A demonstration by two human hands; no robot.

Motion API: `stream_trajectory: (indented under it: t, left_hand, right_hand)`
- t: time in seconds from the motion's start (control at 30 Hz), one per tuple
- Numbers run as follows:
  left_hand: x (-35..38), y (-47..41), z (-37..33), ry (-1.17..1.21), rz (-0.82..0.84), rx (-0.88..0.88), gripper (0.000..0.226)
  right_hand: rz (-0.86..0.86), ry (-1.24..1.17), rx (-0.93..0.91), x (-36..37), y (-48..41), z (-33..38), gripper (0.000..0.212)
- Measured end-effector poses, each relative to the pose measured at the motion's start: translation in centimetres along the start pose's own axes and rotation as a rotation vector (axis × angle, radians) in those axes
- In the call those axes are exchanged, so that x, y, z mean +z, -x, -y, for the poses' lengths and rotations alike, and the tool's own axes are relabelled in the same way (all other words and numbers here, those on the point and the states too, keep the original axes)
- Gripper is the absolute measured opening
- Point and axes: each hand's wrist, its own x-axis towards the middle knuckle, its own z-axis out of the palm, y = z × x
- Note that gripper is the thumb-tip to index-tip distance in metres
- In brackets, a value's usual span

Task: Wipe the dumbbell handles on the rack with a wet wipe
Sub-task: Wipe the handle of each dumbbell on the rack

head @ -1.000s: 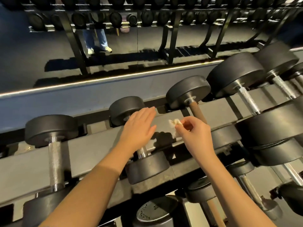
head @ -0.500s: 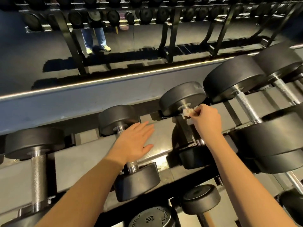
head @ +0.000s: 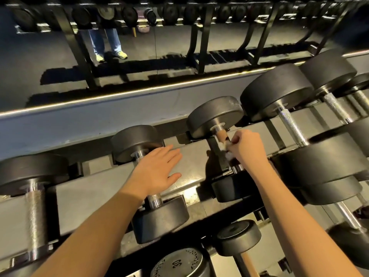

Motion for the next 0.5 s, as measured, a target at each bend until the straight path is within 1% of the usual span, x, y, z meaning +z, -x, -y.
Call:
stream_trajectory:
  t: [0.07, 0.1, 0.17, 0.2, 0.27, 0.3, 0.33, 0.37, 0.43, 0.5]
  left_hand:
    - [0.1, 0.0, 0.0, -0.005, -0.002, -0.006, 0.07]
    - [0.1, 0.0, 0.0, -0.012, -0.009, -0.005, 0.069]
    - [0.2, 0.0, 0.1, -0.034, -0.027, -0.003, 0.066]
    - [0.2, 0.0, 0.2, -0.042, -0.034, -0.003, 0.065]
    - [0.2, 0.0, 0.2, -0.051, -0.037, -0.004, 0.063]
    - [0.2, 0.1, 0.1, -0.052, -0.038, -0.004, 0.063]
    - [0.1, 0.1, 0.1, -0.052, -0.041, -0.002, 0.063]
    - [0.0, 0.1, 0.1, -0.056, -0.043, -0.001, 0.063]
    - [0.0, 0.1, 0.1, -0.063, -0.05, -0.005, 0.062]
    - [-0.1, 0.2, 0.0, -0.061, -0.042, -0.01, 0.062]
  right_hand:
    - [-0.064, -0.052, -0.012, 0.1, -1.0, 0.5, 0.019]
    - [-0.077, -0.083, -0.005, -0.1, -1.3, 0.9, 0.019]
    - [-0.033, -0.1, 0.004, -0.6, -1.7, 1.2, 0.016]
    - [0.032, -0.039, 0.013, -0.9, -1.8, 1.1, 0.019]
    - [0.209, 0.197, 0.049, -1.4, -1.6, 0.6, 0.033]
    - [0.284, 0.275, 0.089, -1.4, -1.1, 0.3, 0.038]
    - [0.325, 0.297, 0.12, -1.3, -0.6, -0.1, 0.038]
    - [0.322, 0.289, 0.133, -1.2, -0.2, -0.4, 0.035]
    - [0.237, 0.265, 0.098, -0.9, 0.2, -0.8, 0.026]
    - [0.192, 0.206, 0.075, -0.7, 0.3, -0.6, 0.017]
